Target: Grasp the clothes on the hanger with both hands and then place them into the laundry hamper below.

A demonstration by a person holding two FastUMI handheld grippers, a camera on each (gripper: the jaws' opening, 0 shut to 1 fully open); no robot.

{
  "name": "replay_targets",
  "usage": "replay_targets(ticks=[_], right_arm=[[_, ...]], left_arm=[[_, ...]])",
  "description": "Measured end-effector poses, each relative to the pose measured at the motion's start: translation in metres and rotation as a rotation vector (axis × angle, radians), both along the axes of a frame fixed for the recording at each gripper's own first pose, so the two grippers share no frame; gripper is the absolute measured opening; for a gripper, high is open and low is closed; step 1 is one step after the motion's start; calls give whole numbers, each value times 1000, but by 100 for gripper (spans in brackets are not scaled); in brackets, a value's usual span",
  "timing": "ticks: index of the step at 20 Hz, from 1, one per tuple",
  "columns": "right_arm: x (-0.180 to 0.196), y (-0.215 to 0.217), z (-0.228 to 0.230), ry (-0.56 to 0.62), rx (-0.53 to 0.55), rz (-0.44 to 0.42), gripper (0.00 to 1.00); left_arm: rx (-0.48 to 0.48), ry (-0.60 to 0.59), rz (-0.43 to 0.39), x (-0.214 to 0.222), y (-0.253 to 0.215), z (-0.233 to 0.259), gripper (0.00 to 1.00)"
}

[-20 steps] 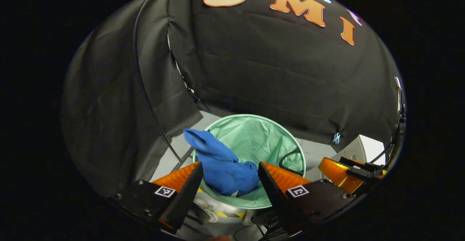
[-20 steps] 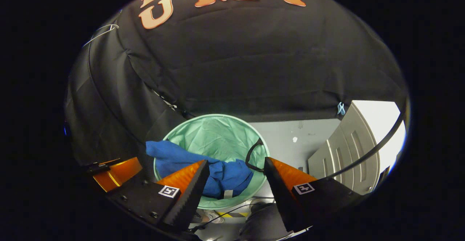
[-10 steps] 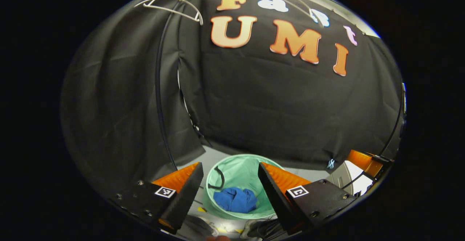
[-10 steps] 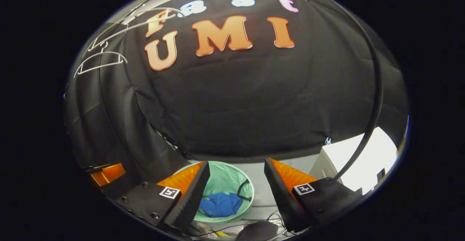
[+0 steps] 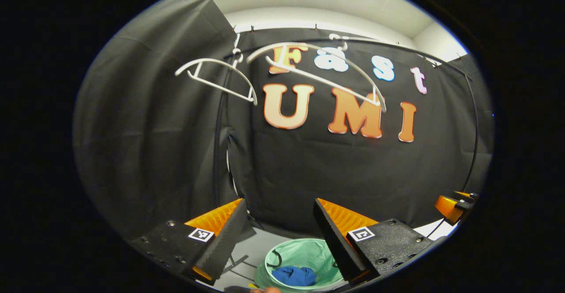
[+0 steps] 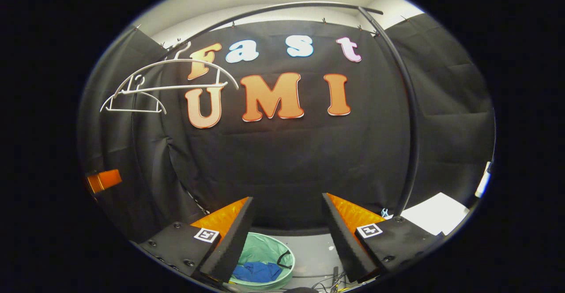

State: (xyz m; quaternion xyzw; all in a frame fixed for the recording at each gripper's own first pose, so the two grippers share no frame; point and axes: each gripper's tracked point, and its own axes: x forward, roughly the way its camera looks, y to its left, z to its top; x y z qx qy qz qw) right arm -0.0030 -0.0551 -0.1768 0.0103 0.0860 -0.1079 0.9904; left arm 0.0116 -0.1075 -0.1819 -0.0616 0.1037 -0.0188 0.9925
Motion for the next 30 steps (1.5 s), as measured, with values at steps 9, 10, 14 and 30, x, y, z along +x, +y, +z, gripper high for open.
replay_targets(ticks=[9,10,14,30], right_arm=[[0,0,26,-72,-7,5,89],[0,-1,26,-73,-1,5,89],[-1,-8,21,-71,5,-11,89],[8,2,-2,-18,29,8,98]], left_arm=[[47,-82,72,-4,28,22,93],[38,-87,64,-4,26,23,94],[26,-73,50,-4,24,13,94],[6,-9,65,0,22,-26,94]])
